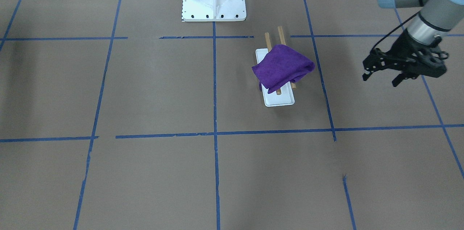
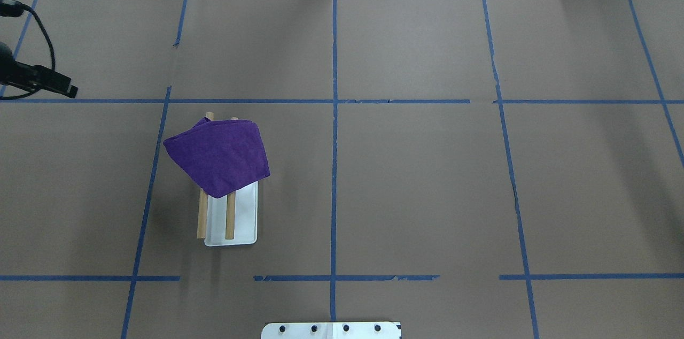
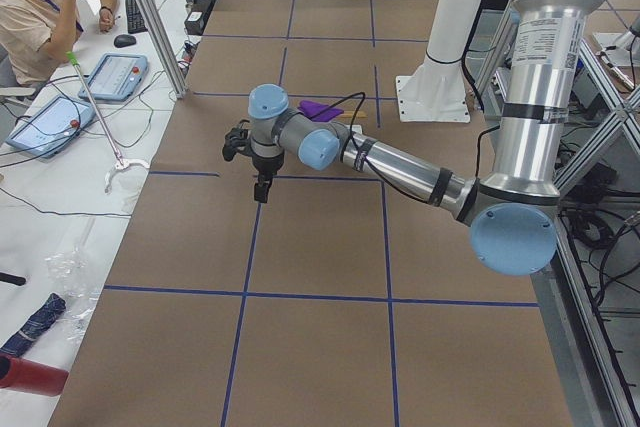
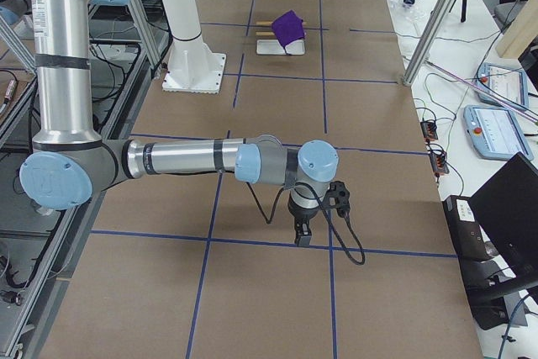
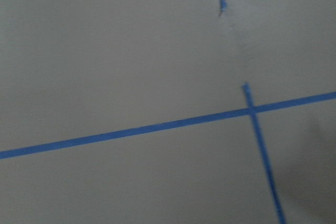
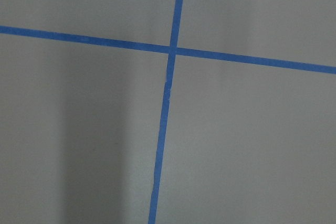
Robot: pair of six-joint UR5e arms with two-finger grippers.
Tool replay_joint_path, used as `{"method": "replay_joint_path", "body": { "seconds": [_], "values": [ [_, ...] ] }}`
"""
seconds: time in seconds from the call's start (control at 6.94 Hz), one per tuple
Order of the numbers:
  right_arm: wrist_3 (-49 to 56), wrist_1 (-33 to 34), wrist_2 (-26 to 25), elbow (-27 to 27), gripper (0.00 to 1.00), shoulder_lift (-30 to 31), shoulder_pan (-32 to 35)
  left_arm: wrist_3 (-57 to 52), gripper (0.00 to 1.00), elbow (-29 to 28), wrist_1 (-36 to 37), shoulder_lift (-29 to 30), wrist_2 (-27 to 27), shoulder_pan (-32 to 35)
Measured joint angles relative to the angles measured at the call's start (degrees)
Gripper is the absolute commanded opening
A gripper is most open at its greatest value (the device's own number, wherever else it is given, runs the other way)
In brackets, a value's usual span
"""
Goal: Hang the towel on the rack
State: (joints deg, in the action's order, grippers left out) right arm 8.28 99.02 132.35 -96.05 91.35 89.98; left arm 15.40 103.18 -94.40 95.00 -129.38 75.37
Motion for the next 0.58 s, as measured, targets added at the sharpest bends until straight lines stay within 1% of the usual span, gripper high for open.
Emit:
{"method": "replay_joint_path", "body": {
  "seconds": [0.14,0.29,0.43,0.58],
  "values": [
    [-1.26,-0.12,0.43,0.24,1.0,0.12,0.37,-10.74,1.0,-3.21,3.92,-0.19,-0.25,5.17],
    [-2.13,-0.21,0.52,0.14,1.0,0.16,0.47,-17.08,1.0,-6.96,6.22,-0.93,-0.24,9.13],
    [-2.44,-0.3,0.47,0.05,1.0,0.25,0.49,-20.62,1.0,-9.56,7.14,-2.73,-0.15,12.18],
    [-2.53,-0.37,0.37,0.02,1.0,0.29,0.52,-23.21,1.0,-10.3,7.5,-4.83,-0.18,14.64]
  ]
}}
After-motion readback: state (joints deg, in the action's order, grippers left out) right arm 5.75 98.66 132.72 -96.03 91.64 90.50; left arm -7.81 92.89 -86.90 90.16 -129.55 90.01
